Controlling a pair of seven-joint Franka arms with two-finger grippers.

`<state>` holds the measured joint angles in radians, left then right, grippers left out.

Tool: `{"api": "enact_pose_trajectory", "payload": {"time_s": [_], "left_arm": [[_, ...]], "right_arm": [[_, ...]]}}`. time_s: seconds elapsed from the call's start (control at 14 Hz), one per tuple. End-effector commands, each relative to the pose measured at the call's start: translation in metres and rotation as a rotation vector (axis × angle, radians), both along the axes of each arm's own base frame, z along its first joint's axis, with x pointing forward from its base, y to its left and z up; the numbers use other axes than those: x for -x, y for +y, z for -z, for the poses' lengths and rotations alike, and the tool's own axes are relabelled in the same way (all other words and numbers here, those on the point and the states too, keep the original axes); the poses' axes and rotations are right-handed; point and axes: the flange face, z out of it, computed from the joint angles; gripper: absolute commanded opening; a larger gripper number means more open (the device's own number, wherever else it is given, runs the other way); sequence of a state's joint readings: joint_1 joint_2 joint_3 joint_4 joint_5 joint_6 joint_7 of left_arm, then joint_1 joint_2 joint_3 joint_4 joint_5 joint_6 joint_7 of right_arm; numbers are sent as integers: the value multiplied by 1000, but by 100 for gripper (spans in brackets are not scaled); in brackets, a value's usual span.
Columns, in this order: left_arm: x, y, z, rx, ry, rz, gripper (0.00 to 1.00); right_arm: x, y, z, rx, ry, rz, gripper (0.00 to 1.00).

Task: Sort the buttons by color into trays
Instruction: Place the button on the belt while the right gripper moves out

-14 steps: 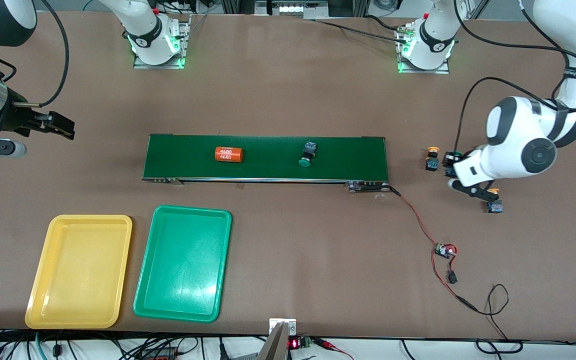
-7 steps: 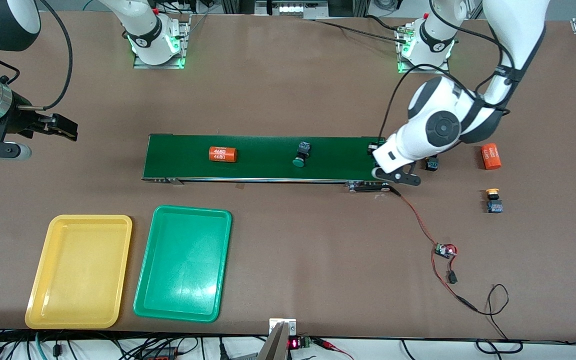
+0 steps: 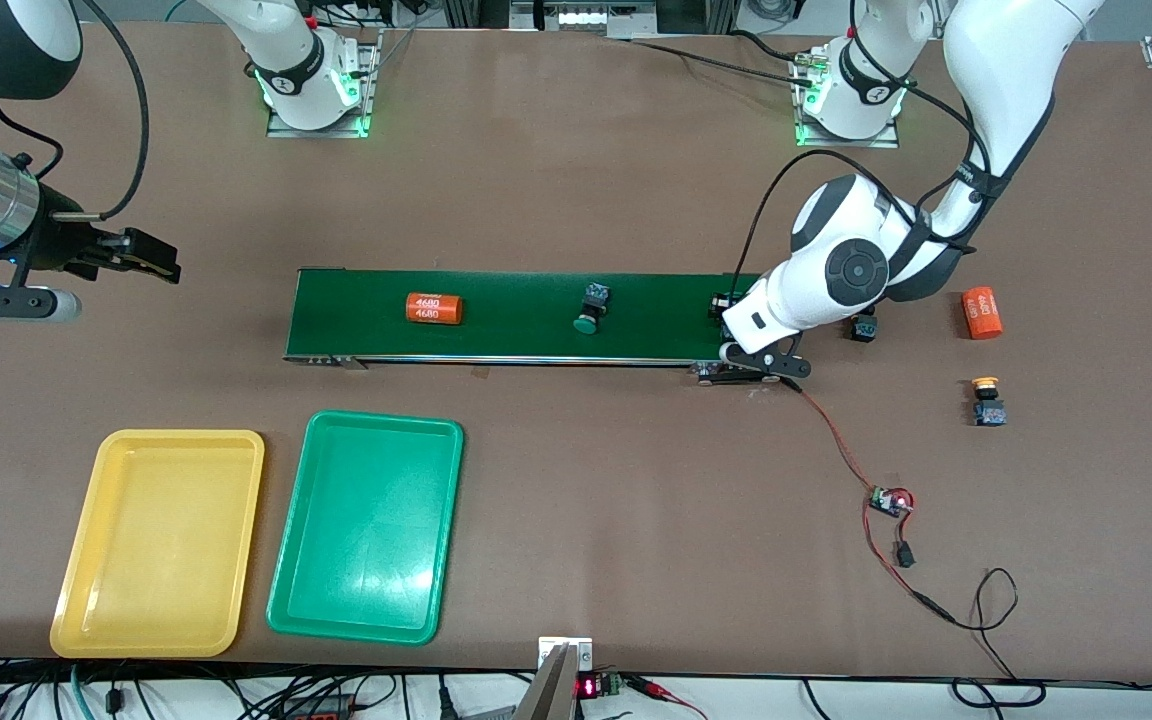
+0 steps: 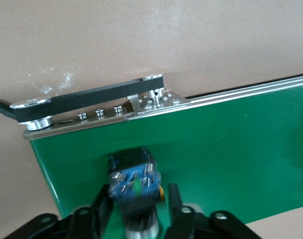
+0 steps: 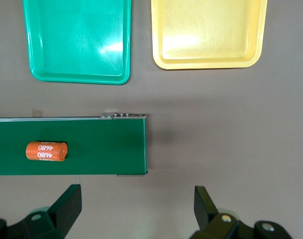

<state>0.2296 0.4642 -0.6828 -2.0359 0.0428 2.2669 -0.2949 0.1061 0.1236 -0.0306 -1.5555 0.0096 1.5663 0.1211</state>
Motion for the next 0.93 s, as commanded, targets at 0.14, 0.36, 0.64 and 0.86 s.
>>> {"api": "enact_pose_trajectory", "payload": {"time_s": [0.14, 0.36, 0.64, 0.86], "left_arm": [[-7, 13, -61, -40, -70, -18, 100], [-27, 75, -93, -105, -102, -112, 100], [-46, 210, -80, -169, -91, -217, 100], [-34, 313, -60, -167, -71, -65, 100]], "right_arm": [[14, 4, 10, -4, 29, 37, 100], [35, -2, 16, -2, 25, 42, 100], [62, -5, 28, -6, -7, 39, 100], [62, -8, 28, -7, -8, 36, 100]]}}
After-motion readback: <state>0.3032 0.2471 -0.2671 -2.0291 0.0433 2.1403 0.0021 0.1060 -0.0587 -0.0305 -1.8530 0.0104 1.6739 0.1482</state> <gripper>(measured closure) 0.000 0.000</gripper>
